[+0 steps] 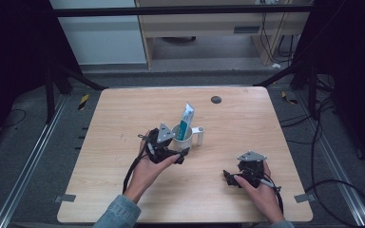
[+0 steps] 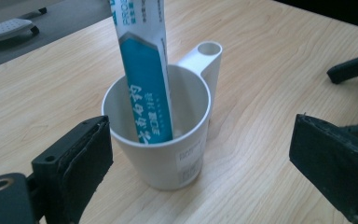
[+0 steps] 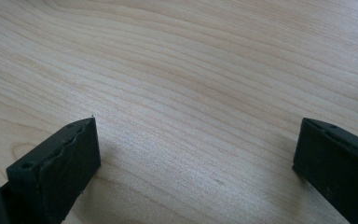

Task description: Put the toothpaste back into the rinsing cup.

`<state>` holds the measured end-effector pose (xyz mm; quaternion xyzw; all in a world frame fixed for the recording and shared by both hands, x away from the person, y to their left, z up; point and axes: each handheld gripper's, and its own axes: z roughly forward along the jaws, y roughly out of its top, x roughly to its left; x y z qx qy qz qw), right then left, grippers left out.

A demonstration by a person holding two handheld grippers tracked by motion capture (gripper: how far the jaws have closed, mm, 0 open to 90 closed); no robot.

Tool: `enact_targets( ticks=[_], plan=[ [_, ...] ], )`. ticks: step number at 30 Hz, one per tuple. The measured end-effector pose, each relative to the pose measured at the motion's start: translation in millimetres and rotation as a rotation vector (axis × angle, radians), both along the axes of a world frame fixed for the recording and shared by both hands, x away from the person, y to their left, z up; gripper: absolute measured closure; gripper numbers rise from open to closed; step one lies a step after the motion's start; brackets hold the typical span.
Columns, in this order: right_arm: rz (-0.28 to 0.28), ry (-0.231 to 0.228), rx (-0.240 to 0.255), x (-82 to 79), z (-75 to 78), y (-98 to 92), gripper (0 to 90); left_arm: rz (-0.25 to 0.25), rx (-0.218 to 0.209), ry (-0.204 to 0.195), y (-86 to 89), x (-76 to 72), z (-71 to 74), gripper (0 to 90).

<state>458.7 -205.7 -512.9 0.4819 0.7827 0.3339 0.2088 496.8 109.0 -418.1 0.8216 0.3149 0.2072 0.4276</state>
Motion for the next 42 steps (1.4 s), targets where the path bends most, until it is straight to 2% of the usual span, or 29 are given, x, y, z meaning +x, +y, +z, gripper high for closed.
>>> enact_targets(
  ticks=[10, 21, 25, 42],
  plan=[
    [0.0, 0.0, 0.0, -0.1, 0.0, 0.0, 0.6, 0.026, 0.036, 0.028, 12.9, -4.0, -5.6, 5.4],
    [0.0, 0.0, 0.0, -0.1, 0.0, 0.0, 0.6, 0.017, 0.087, 0.042, 22.9, -6.7, -7.2, 4.5],
    [-0.001, 0.0, 0.0, -0.1, 0.0, 0.1, 0.6, 0.026, 0.11, 0.044, 32.7, -7.0, -12.5, 3.7],
    [-0.001, 0.0, 0.001, -0.2, 0.0, 0.1, 0.6, 0.103, 0.138, 0.107, 82.0, -8.2, -41.5, 3.8]
  ],
)
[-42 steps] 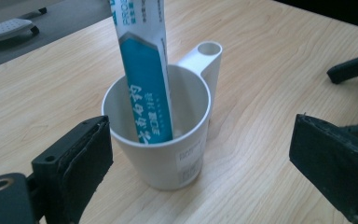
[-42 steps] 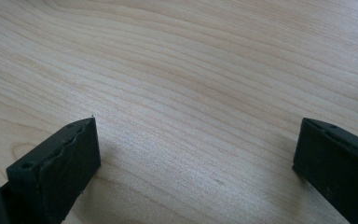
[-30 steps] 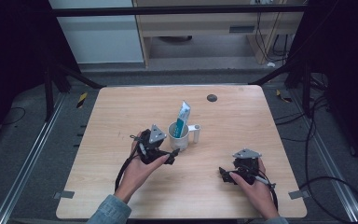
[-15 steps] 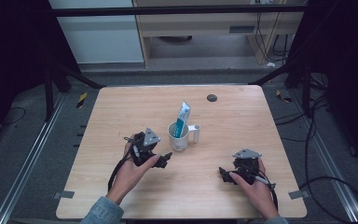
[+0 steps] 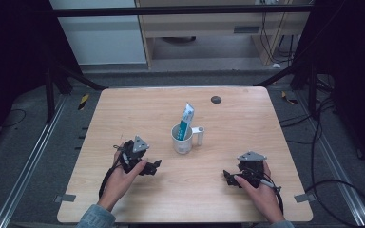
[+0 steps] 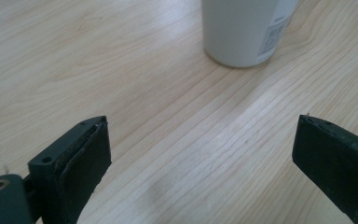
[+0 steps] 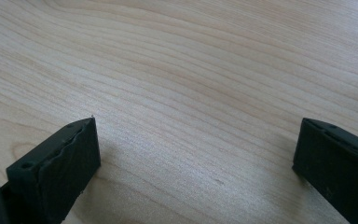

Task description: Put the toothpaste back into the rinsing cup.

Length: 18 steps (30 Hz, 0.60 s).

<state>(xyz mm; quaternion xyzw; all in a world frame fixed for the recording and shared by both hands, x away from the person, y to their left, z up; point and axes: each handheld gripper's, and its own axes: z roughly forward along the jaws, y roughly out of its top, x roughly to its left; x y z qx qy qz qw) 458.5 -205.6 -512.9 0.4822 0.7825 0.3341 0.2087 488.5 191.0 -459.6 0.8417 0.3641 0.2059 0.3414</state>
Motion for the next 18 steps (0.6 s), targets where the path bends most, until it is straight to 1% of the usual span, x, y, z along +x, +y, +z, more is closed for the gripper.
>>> enact_targets(
  ticks=[9, 12, 15, 18],
  plan=[
    [0.001, 0.002, 0.0, -0.8, 0.0, -0.1, 0.6, 0.056, 0.002, 0.015, 30.6, -1.2, -12.2, 4.0],
    [0.001, 0.001, 0.0, -0.8, 0.0, -0.1, 0.6, 0.085, 0.008, 0.012, 42.1, 0.2, -14.0, 4.0],
    [0.001, 0.001, 0.0, -0.8, 0.0, -0.1, 0.6, 0.115, -0.003, 0.01, 53.3, 2.8, -16.4, 4.0],
    [0.001, 0.001, 0.0, -0.8, 0.0, -0.1, 0.6, 0.141, 0.008, 0.009, 64.3, 6.0, -19.6, 4.5]
  ],
)
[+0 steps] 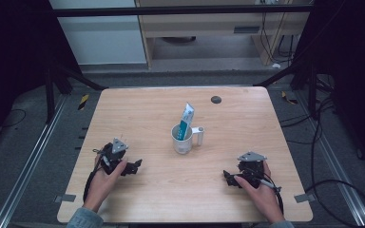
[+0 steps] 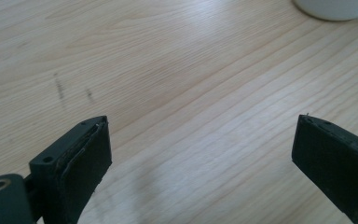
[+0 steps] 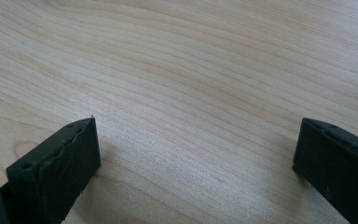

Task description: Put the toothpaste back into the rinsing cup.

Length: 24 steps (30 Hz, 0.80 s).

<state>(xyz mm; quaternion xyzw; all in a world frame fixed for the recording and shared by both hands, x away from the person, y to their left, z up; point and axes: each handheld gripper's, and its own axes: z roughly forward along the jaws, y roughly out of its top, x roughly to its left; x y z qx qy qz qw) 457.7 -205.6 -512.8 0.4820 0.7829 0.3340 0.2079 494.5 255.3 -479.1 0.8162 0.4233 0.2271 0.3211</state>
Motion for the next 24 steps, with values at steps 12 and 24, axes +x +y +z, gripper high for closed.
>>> enact_targets(
  ticks=[12, 24],
  plan=[
    [0.0, 0.0, 0.0, 0.0, 0.0, 0.0, 0.6, 0.105, -0.044, 0.011, 33.2, 8.4, -23.6, 6.2],
    [0.0, 0.0, -0.001, 0.1, 0.0, 0.1, 0.6, 0.105, -0.062, 0.044, 45.7, 16.9, -28.6, 0.8]
  ],
)
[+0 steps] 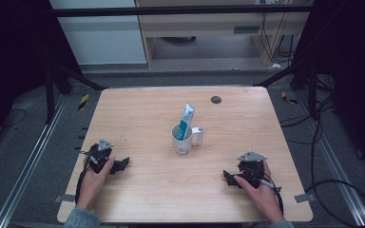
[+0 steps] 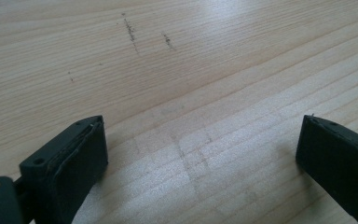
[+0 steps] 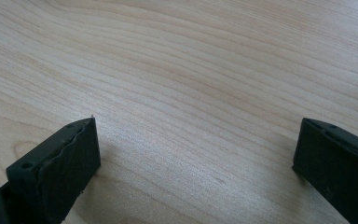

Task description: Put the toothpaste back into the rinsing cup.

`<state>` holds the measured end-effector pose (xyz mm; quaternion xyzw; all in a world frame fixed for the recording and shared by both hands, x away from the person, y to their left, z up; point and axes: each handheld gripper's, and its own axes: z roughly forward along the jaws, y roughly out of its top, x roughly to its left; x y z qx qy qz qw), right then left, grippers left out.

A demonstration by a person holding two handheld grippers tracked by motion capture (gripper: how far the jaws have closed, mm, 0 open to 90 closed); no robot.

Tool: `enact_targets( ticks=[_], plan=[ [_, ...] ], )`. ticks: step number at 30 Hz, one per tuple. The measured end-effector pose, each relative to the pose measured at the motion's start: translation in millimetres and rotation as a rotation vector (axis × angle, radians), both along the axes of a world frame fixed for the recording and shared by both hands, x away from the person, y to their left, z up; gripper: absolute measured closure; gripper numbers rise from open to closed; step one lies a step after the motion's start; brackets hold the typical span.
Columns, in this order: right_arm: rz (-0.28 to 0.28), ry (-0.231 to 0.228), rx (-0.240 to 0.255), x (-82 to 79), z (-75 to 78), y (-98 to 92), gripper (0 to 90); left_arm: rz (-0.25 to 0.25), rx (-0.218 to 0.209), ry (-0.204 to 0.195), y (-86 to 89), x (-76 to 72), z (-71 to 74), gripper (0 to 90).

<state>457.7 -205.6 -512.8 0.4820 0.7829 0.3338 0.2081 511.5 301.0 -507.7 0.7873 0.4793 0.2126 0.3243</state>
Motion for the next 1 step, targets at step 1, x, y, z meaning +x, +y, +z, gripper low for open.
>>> enact_targets(
  ticks=[1],
  plan=[
    [0.0, 0.0, 0.0, 0.0, 0.0, 0.0, 0.6, 0.0, 0.0, 0.0, 0.0, 0.0, 0.0, 0.0]
  ],
)
